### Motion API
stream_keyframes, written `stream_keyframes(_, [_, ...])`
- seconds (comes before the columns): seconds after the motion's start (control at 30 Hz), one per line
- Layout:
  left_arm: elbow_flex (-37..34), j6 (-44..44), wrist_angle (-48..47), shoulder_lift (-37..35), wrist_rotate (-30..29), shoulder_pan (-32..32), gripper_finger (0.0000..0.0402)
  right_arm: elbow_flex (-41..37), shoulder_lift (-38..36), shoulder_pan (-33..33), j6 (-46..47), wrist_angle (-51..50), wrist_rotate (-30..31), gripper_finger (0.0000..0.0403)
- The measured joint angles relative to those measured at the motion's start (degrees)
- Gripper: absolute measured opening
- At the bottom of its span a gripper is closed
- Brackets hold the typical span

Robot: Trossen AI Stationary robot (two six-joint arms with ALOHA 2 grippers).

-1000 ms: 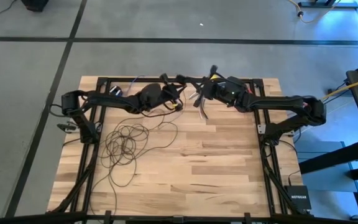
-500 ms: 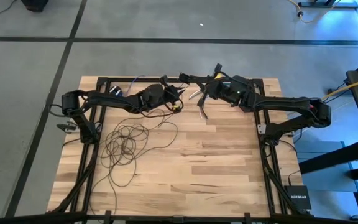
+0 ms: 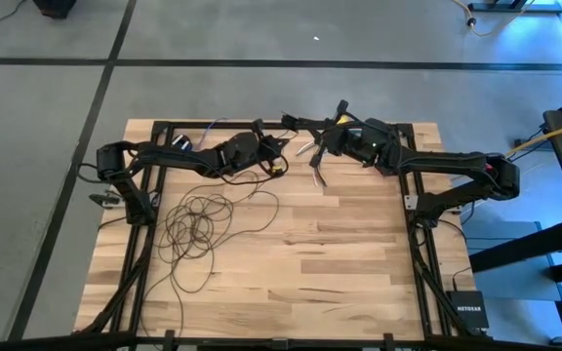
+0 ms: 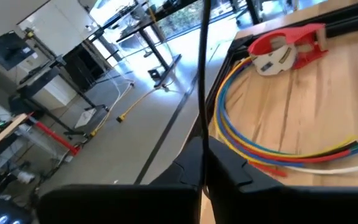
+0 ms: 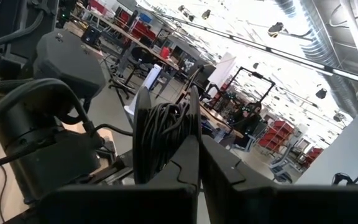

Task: Coiling cords

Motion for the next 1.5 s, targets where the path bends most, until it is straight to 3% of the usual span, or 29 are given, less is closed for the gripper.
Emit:
stream_keyframes(0.17, [0.0, -0.6, -0.3, -0.5, -0.8, -0.7, 0.0005, 0.0, 0.0, 0.0, -0.1, 0.1, 0.0, 0.0010])
stream_keyframes(0.5, [0.0, -1.2, -3.3, -1.2, -0.8, -1.4, 0.0080, 0.0, 0.0, 0.0, -0.1, 0.1, 0.0, 0.0010])
stream_keyframes(0.77, [0.0, -3.0, -10.4, -5.1, -0.9, -2.5, 0.0090, 0.0, 0.0, 0.0, -0.1, 0.0, 0.0, 0.0010])
stream_keyframes(1.1, [0.0, -6.0, -12.8, -5.7, 0.6, -2.3, 0.0064, 0.0, 0.0, 0.0, -0.1, 0.5, 0.0, 0.0010])
stream_keyframes(1.33, [0.0, -5.0, -12.5, -5.7, 0.6, -2.3, 0.0008, 0.0, 0.0, 0.0, -0.1, 0.5, -0.2, 0.0010])
stream_keyframes(1.5, [0.0, -4.7, -10.3, -5.7, 0.7, -2.2, 0.0004, 0.0, 0.0, 0.0, -0.1, 0.7, -0.7, 0.0010])
